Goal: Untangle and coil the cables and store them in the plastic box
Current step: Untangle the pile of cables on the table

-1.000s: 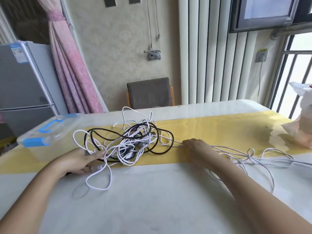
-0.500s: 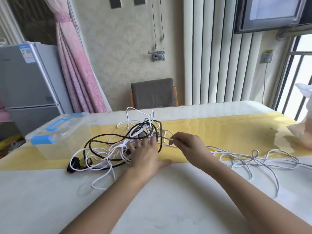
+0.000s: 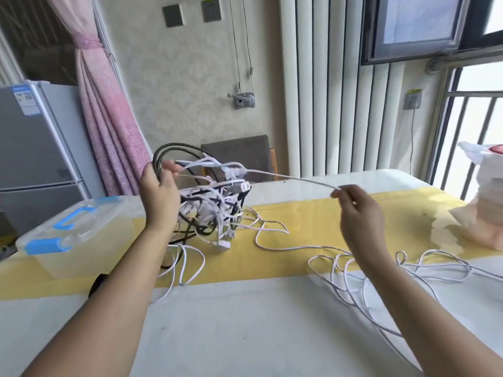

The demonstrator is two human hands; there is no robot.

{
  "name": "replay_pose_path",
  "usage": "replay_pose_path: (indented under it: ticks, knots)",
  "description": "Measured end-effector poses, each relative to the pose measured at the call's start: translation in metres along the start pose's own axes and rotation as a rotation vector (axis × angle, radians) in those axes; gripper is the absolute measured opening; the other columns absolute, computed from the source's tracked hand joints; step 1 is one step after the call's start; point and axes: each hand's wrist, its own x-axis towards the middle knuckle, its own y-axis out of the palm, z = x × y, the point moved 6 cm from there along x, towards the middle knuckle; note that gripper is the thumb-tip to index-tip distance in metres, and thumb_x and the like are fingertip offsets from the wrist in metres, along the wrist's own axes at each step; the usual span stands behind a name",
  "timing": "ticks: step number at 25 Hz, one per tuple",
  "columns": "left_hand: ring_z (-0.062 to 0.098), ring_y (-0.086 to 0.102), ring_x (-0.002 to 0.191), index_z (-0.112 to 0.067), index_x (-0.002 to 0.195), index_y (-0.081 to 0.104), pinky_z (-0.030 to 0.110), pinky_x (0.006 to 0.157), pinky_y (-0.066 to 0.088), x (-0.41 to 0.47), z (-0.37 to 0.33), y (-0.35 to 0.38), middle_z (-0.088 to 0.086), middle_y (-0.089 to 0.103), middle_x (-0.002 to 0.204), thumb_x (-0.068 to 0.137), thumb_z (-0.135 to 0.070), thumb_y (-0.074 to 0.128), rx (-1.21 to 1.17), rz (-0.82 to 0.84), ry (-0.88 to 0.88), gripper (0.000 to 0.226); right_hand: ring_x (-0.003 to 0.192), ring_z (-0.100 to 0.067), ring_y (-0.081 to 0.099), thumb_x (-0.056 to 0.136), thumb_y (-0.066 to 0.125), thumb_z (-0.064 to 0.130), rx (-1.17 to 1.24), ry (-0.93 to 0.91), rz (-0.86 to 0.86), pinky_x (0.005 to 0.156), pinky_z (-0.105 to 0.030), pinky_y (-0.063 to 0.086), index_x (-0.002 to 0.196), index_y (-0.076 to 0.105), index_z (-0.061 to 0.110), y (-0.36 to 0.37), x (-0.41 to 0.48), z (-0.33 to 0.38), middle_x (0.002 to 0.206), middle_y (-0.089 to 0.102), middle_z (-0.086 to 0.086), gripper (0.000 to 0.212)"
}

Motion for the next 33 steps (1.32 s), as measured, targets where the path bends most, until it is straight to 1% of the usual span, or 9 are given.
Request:
replay_pose_path:
  ticks: [3,6,10,16,20,23,26,30,33]
  knots:
    - [0.029,0.063,0.073,-0.012,0.095,0.049,0.038,0.07,0.052,-0.015,0.085,-0.042,0.021,0.062,0.089,0.088,-0.009,0.046,0.105,-0.091,-0.324,0.008,0.08,-0.027,0.053,0.089,0.043,0.013,-0.121,0.112,-0.158,0.07,-0.035,0.037,0.093,0.067,0.011,-0.046,0.031,-0.03,0.091,0.067,-0.015,0.024]
    - [0.042,0.063,0.086,-0.014,0.093,0.051,0.055,0.081,0.051,-0.043,0.13,-0.074,0.028,0.063,0.097,0.082,-0.011,0.05,0.387,0.081,-0.533,0.011,0.086,-0.032,0.056,0.088,0.043,0.005,-0.361,0.15,-0.034,0.069,-0.033,0.036,0.098,0.068,0.009,-0.045,0.032,-0.038,0.101,0.068,-0.017,0.027]
    - [0.041,0.058,0.093,-0.006,0.096,0.055,0.039,0.076,0.044,-0.055,0.061,-0.074,0.024,0.063,0.097,0.089,-0.012,0.053,0.677,0.253,-0.304,0.01,0.073,-0.014,0.058,0.089,0.046,0.005,-0.432,-0.02,0.204,0.06,-0.025,0.041,0.091,0.07,0.017,0.0,0.008,-0.014,0.083,0.069,0.002,0.026]
    - [0.045,0.051,0.104,0.003,0.108,0.047,0.045,0.083,0.041,-0.082,-0.018,-0.053,0.029,0.056,0.11,0.079,-0.029,0.07,1.108,0.383,-0.059,0.049,0.047,-0.007,0.039,0.09,0.047,0.004,0.054,-0.044,0.258,0.048,-0.02,0.031,0.083,0.069,0.02,0.005,0.004,0.009,0.062,0.057,0.002,0.028]
    - [0.034,0.045,0.118,-0.01,0.126,0.042,0.037,0.095,0.037,-0.094,-0.053,-0.04,0.014,0.049,0.129,0.08,-0.037,0.068,1.245,0.578,0.108,0.059,0.078,-0.023,0.059,0.091,0.038,0.018,-0.517,-0.045,0.262,0.064,-0.031,0.044,0.087,0.071,0.012,0.014,-0.001,-0.009,0.085,0.069,-0.007,0.034]
    - [0.017,0.04,0.123,-0.023,0.126,0.049,0.021,0.096,0.026,-0.115,-0.073,-0.004,-0.006,0.049,0.129,0.085,-0.034,0.064,0.842,0.707,0.368,0.045,0.072,-0.031,0.057,0.095,0.038,0.041,-0.805,0.038,0.353,0.062,-0.031,0.045,0.074,0.066,0.006,0.018,-0.006,-0.025,0.077,0.065,-0.011,0.05]
    - [0.015,0.047,0.115,-0.021,0.11,0.06,0.021,0.097,0.022,-0.139,-0.049,0.04,-0.007,0.059,0.116,0.086,-0.044,0.053,0.666,0.895,0.463,0.034,0.075,-0.029,0.052,0.089,0.052,0.019,-1.14,0.027,0.468,0.058,-0.026,0.037,0.07,0.053,0.011,0.016,-0.01,-0.033,0.084,0.057,-0.007,0.021]
    - [0.016,0.04,0.129,-0.028,0.116,0.061,0.037,0.109,0.0,-0.155,0.027,0.058,-0.005,0.058,0.125,0.07,-0.069,0.027,0.957,1.027,0.506,0.07,0.119,-0.027,0.048,0.089,0.05,0.012,-0.928,-0.076,0.653,0.095,-0.033,0.038,0.129,0.053,0.018,0.04,-0.025,-0.047,0.133,0.049,-0.007,0.041]
    - [0.016,0.048,0.115,-0.027,0.09,0.063,0.033,0.1,0.013,-0.153,0.04,0.065,-0.008,0.06,0.104,0.067,-0.06,0.021,0.974,0.96,0.444,0.058,0.12,-0.026,0.05,0.093,0.05,0.023,-0.759,-0.184,0.858,0.097,-0.031,0.039,0.124,0.058,0.014,0.073,-0.047,-0.049,0.129,0.053,-0.005,0.033]
